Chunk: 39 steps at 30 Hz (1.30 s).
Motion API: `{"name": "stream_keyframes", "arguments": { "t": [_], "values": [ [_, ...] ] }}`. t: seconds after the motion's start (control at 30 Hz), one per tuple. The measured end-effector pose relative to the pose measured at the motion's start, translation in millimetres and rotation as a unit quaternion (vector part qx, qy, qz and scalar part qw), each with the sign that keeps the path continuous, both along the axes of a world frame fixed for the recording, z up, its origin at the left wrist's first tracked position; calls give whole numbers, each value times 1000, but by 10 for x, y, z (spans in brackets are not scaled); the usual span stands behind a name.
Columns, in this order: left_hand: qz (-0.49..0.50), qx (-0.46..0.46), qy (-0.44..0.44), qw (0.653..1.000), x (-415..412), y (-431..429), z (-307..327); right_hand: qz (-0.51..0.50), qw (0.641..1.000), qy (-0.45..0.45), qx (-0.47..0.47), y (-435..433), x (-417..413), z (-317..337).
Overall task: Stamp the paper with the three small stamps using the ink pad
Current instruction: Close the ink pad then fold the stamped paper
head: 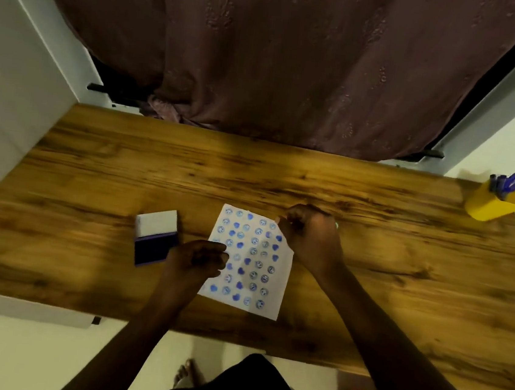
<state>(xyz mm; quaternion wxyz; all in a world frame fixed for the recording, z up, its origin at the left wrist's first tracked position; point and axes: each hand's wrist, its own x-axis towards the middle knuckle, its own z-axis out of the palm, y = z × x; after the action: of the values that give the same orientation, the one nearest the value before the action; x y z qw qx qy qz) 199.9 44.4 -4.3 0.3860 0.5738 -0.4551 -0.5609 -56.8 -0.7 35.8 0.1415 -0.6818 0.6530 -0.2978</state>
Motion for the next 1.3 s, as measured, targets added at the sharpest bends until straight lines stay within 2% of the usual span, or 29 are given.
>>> {"name": "stream_keyframes", "arguments": {
  "t": [0.17, 0.3, 0.43, 0.63, 0.9, 1.1, 1.3],
  "values": [
    [53, -31, -2, 998, 430, -36, 8, 35, 994, -95, 39, -112, 570, -109],
    [98, -29, -29, 994, 823, -62, -163, 53, 987, -123, 86, -241, 972, -207],
    [137, -47, -94, 985, 1219, -130, -290, 78, 980, -115, 143, -395, 1362, -316],
    [167, -3, -110, 980, 1583, -346, -460, 79, 977, -66, 188, -600, 1835, -478],
    [122, 23, -111, 986, 1628, -460, -430, 50, 970, -52, 230, -761, 2080, -631],
    [61, 9, -104, 993, 1604, -447, -290, 40, 969, -48, 237, -770, 2136, -707],
    [59, 16, -65, 996, 1648, -406, -288, 34, 969, -45, 241, -769, 2153, -750]
  ]
}}
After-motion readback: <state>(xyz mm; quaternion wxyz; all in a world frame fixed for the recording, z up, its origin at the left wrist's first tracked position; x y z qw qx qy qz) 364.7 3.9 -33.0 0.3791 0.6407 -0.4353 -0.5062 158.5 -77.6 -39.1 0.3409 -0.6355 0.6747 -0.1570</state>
